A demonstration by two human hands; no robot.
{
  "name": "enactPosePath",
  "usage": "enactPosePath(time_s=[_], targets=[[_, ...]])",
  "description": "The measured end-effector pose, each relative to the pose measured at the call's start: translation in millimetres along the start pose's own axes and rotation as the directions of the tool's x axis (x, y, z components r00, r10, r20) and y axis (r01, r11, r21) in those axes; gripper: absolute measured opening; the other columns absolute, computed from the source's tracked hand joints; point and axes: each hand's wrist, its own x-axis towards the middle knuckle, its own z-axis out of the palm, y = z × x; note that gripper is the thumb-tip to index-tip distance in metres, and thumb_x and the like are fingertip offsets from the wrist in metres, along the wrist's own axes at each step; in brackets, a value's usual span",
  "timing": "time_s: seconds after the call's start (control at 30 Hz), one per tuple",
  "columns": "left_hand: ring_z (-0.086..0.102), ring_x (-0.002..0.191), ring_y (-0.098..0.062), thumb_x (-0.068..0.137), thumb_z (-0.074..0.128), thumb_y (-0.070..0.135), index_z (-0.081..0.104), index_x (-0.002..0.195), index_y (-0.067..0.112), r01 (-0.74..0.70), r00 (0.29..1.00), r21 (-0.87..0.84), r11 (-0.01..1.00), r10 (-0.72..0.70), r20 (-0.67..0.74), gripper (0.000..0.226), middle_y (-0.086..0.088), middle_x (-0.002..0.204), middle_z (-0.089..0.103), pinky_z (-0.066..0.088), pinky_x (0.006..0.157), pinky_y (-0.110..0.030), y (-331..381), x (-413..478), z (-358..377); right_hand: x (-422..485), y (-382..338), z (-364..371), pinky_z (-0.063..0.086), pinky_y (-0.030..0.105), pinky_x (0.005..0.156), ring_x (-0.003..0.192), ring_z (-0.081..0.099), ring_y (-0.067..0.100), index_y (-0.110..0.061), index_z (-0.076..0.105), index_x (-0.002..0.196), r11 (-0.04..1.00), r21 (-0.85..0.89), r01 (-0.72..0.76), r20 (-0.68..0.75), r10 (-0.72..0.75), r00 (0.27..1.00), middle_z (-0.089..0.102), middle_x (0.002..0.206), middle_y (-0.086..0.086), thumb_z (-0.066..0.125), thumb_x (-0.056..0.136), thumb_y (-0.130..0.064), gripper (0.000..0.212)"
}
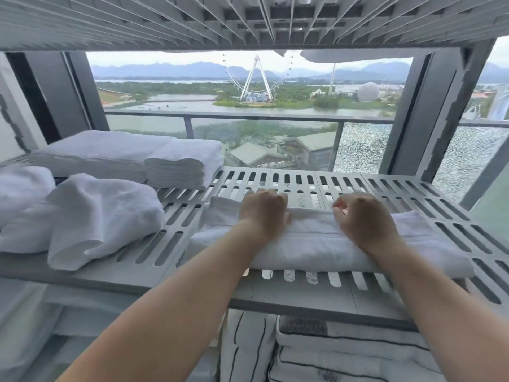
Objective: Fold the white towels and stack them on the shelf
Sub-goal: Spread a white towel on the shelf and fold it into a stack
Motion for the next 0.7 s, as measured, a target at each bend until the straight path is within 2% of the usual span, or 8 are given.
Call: enactPosePath(time_s=[0.1,0.2,0.27,0.33,0.4,0.5,0.63,0.7], targets=[[0.062,0.106,-0.025,0.093,0.053,0.051,0.064,0.109,0.022,0.053,0.995,0.072,0.996,-0.059,0.079,0.035,-0.004,0.111,0.068,0.041,0.092,-0.041,-31,-3,-12,6,-47,6,0.052,0.041,0.087,0.088,0.064,0.025,-0.015,0.075,0.098,0.988,0.087,0.127,0.086,-0.135,0.987,0.071,0.093,0.005,0.064,0.090,-0.023,0.016],[0.062,0.108,-0.026,0.090,0.056,0.057,0.065,0.108,0.022,0.155,0.975,0.087,0.984,-0.167,0.147,0.040,-0.004,0.112,0.068,0.044,0.095,-0.040,-67,-8,-21,12,-86,14,0.051,0.040,0.090,0.093,0.064,0.025,-0.016,0.074,0.102,0.967,0.150,0.205,0.139,-0.226,0.964,0.070,0.099,0.005,0.062,0.091,-0.026,0.019],[0.061,0.111,-0.024,0.089,0.059,0.052,0.065,0.106,0.024,0.213,0.963,0.047,0.976,-0.218,0.161,0.033,-0.001,0.114,0.068,0.044,0.097,-0.040,-88,-14,-25,15,-108,22,0.050,0.039,0.091,0.097,0.063,0.025,-0.018,0.073,0.104,0.956,0.177,0.234,0.166,-0.263,0.950,0.068,0.100,0.005,0.061,0.092,-0.029,0.020],[0.062,0.109,-0.022,0.087,0.062,0.043,0.061,0.095,0.028,0.258,0.955,-0.047,0.965,-0.248,0.162,0.016,0.002,0.109,0.069,0.045,0.096,-0.039,-104,-17,-28,16,-125,30,0.049,0.037,0.092,0.099,0.062,0.025,-0.021,0.072,0.107,0.949,0.192,0.251,0.183,-0.286,0.941,0.067,0.103,0.004,0.061,0.092,-0.033,0.022],[0.064,0.103,-0.021,0.086,0.066,0.036,0.062,0.087,0.032,0.290,0.953,-0.172,0.941,-0.267,0.143,0.006,0.003,0.103,0.071,0.050,0.091,-0.037,-115,-17,-31,16,-137,39,0.049,0.037,0.092,0.099,0.061,0.024,-0.024,0.070,0.108,0.944,0.206,0.258,0.202,-0.299,0.933,0.064,0.105,0.002,0.060,0.093,-0.036,0.022],[0.066,0.097,-0.021,0.086,0.069,0.024,0.069,0.088,0.029,0.284,0.959,-0.314,0.906,-0.275,0.073,0.005,0.002,0.098,0.072,0.053,0.088,-0.036,-122,-17,-27,14,-145,48,0.050,0.036,0.087,0.097,0.062,0.023,-0.026,0.065,0.110,0.946,0.212,0.244,0.230,-0.291,0.929,0.063,0.105,0.001,0.056,0.095,-0.036,0.021],[0.067,0.091,-0.017,0.087,0.070,0.015,0.074,0.089,0.025,0.223,0.962,-0.363,0.904,-0.265,-0.067,0.011,0.004,0.093,0.073,0.049,0.077,-0.026,-125,-15,-12,14,-144,52,0.049,0.037,0.090,0.101,0.062,0.024,-0.028,0.063,0.114,0.953,0.208,0.221,0.255,-0.271,0.928,0.064,0.108,0.002,0.055,0.096,-0.039,0.022],[0.066,0.094,-0.019,0.088,0.069,0.014,0.073,0.091,0.024,0.221,0.965,-0.333,0.917,-0.255,-0.062,0.011,0.001,0.098,0.072,0.049,0.079,-0.028,-125,-13,-6,14,-142,52,0.047,0.038,0.094,0.105,0.061,0.024,-0.030,0.062,0.115,0.954,0.220,0.205,0.276,-0.262,0.925,0.063,0.110,0.001,0.055,0.095,-0.041,0.024]])
